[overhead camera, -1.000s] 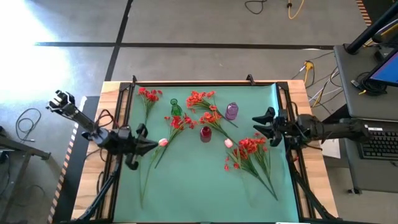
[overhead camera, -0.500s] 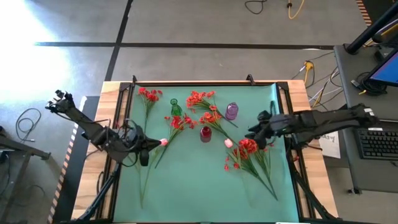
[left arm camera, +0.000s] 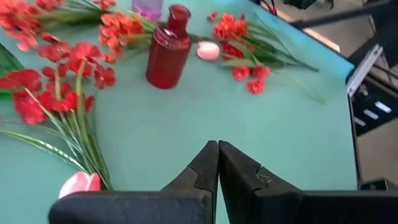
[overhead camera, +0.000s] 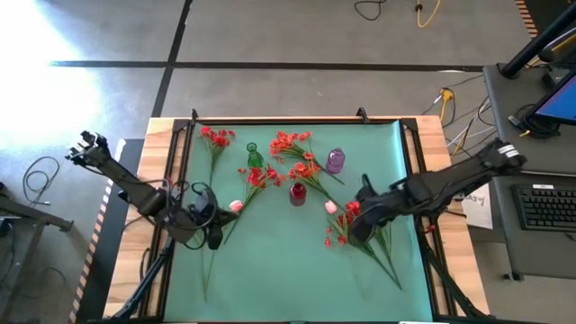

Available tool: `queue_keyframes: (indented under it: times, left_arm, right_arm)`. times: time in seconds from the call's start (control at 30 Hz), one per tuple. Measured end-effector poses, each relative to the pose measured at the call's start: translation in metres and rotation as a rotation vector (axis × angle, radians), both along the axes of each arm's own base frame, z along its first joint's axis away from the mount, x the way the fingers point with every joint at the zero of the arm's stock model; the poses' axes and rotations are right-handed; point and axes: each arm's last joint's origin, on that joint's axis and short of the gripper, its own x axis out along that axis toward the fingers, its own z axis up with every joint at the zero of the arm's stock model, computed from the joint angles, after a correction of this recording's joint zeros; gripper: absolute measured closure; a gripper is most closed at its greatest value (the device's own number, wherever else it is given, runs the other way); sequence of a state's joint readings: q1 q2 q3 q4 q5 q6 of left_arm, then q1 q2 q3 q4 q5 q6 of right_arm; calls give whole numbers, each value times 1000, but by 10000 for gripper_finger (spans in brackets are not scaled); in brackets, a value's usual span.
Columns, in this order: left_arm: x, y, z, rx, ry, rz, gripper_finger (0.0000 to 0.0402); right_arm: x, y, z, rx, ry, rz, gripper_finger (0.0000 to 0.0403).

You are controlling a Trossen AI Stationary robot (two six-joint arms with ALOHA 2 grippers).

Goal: Sort flowers into vase by color
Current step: Put the pink tulip into the purple vase

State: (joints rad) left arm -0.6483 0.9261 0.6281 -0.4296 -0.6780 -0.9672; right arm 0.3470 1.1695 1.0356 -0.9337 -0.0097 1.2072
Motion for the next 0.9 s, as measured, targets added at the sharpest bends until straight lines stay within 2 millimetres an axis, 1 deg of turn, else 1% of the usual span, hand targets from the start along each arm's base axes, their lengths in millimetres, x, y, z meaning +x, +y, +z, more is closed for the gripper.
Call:
queue_keyframes:
  times: [0.13,0.23,0.43,0.53,0.6,0.7,0.9]
  left_arm:
    - [1,-2,-3,-13,33,-33,401]
    - [2,-3,-6,-11,61,-54,401]
    - [0,-4,-8,6,97,-109,401]
    - [0,-4,-7,24,101,-124,401]
    - [0,-4,-7,37,103,-135,401]
    - [0,-4,-8,51,108,-143,401]
    - [-1,-3,-9,64,123,-146,401]
  right_arm:
    - [14,14,-9,24,78,-8,193]
    - [23,23,-21,41,147,-17,188]
    - [35,40,-45,33,244,-60,149]
    - [42,50,-56,27,284,-80,140]
    - [47,55,-65,14,314,-90,141]
    - [56,62,-77,-3,348,-92,154]
    - [70,70,-97,-24,388,-90,184]
